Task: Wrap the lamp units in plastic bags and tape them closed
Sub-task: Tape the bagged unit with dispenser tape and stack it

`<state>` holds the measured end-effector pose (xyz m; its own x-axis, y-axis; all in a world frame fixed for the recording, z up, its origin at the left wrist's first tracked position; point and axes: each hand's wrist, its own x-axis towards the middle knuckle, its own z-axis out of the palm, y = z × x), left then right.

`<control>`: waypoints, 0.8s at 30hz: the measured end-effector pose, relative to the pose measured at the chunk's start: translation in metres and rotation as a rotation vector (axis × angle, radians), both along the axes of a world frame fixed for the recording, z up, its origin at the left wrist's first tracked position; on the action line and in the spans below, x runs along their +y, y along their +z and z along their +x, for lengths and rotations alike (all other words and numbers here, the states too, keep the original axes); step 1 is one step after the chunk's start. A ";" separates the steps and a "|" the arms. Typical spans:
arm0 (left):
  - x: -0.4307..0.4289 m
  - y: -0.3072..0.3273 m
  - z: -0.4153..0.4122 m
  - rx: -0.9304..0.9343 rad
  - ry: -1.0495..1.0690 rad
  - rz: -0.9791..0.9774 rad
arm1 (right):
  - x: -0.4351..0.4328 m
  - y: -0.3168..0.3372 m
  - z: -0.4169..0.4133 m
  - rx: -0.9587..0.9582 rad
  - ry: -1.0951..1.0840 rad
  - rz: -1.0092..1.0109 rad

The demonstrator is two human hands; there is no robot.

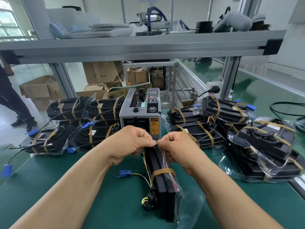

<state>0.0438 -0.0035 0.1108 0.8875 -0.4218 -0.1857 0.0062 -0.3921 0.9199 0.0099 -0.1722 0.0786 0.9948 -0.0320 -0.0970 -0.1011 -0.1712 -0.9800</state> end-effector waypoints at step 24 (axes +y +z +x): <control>0.000 -0.007 -0.003 -0.036 0.076 -0.006 | 0.004 0.000 0.000 -0.001 0.004 -0.022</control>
